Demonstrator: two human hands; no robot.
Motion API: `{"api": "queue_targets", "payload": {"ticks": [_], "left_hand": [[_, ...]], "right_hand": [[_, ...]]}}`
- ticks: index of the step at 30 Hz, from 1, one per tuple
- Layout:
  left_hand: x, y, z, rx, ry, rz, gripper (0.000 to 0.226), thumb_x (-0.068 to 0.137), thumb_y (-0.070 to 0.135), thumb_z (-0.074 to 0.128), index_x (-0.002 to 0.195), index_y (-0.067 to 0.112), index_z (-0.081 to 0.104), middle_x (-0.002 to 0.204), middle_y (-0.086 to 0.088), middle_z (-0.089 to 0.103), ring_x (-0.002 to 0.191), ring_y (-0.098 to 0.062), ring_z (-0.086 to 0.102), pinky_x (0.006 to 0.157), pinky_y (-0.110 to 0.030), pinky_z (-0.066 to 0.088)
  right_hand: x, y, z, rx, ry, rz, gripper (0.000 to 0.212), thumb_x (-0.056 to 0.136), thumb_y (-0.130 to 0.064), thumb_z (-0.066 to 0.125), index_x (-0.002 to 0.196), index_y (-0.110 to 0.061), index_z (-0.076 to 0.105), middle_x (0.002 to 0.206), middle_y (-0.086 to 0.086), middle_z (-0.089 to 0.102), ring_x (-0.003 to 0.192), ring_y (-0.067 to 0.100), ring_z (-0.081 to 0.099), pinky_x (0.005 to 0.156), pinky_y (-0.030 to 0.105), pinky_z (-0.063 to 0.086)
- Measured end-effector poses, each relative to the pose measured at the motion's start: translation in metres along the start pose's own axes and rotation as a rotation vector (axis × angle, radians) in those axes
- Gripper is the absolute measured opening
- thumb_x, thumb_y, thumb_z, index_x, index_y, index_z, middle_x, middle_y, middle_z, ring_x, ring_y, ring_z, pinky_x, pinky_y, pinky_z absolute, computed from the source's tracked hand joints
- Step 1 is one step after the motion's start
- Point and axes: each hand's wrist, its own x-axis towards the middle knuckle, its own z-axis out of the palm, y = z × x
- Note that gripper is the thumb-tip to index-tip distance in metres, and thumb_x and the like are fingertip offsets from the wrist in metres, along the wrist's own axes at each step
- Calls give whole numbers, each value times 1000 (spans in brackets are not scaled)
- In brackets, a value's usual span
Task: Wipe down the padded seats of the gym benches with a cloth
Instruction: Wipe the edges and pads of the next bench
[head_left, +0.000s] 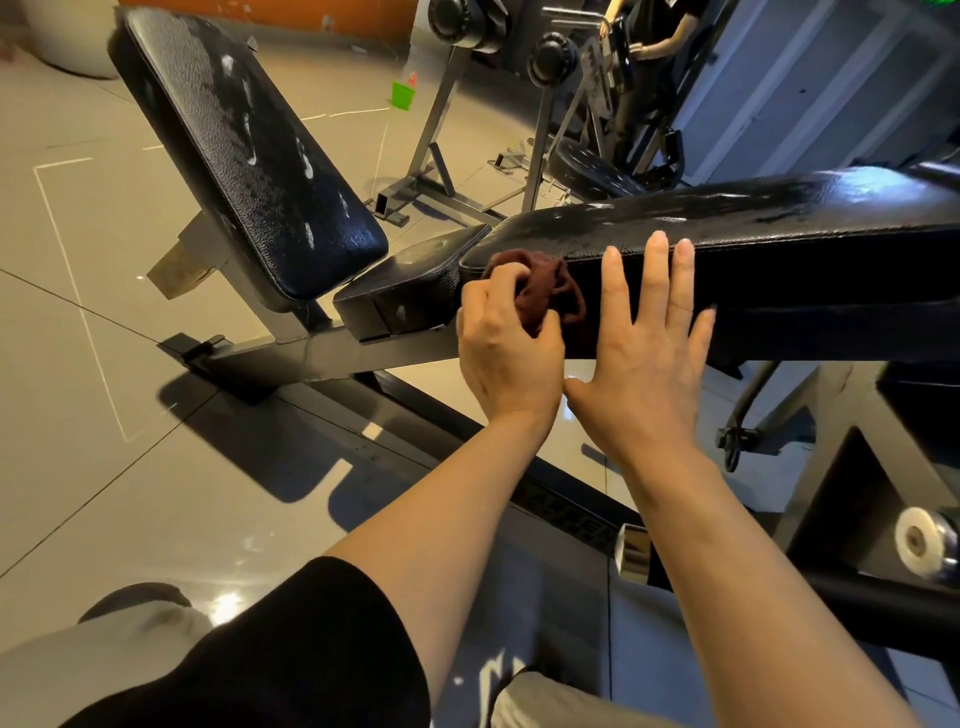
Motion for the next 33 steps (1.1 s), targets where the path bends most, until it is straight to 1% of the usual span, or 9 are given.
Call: {"api": "queue_targets", "payload": {"ticks": [2,6,9,12,16,20,24,29,33], "left_hand": [[-2,2,3,7,41,-57,35,80,10,69,114,14,60,108,-7,55,98,-22,56,74,-25,50],[-1,8,6,0,-48,11,37,79,10,71,114,13,61,110,-8,56,98,-20,56,76,-11,36],[1,9,6,-20,-142,128,37,75,9,73,110,13,62,108,-7,57,94,-20,56,76,-9,34],[-2,12,11,-23,-124,130,37,73,8,76,107,13,63,106,-6,57,94,-20,57,75,-8,34],[-9,19,19,-60,-67,61,36,74,9,77,107,12,63,107,-6,58,97,-18,58,80,-6,35],[-14,25,26,-77,-54,78,37,73,8,78,107,10,63,107,-8,58,97,-14,56,81,-4,34],[-20,40,35,-103,-109,178,40,71,8,79,108,9,64,106,-9,59,95,-13,54,80,-8,38],[-26,73,53,-139,-228,343,35,75,17,75,109,14,65,105,-5,60,90,-19,58,73,-30,52],[-22,88,63,-129,-212,419,37,74,19,79,109,13,66,106,-8,61,90,-23,58,70,-30,52]], "right_hand": [[0,0,0,-8,6,-2,101,78,-33,75,155,-17,12,162,13,-6,148,30,-13,116,58,7],[0,2,-3,-17,37,-1,93,79,-37,72,154,-19,20,162,12,7,150,29,-2,114,58,16],[3,11,-23,-28,-4,-23,87,77,-25,71,151,-21,27,160,7,16,149,23,4,110,47,17],[8,33,-52,101,92,107,69,82,-5,59,147,-16,36,156,5,27,147,18,13,109,40,16],[4,63,-59,51,272,217,68,79,8,48,145,-10,40,153,8,35,147,21,20,117,51,13],[-2,68,-45,26,269,190,74,80,6,50,149,-13,33,158,5,27,149,20,13,117,51,3],[-4,74,-44,67,279,167,71,82,5,49,149,-14,32,159,4,26,149,20,12,117,49,1],[-5,71,-41,262,351,176,69,84,-25,18,152,-17,27,158,1,27,149,17,11,119,43,1],[-2,71,-40,386,449,202,67,87,-16,33,153,-15,23,152,4,38,147,18,22,120,44,8]]}}
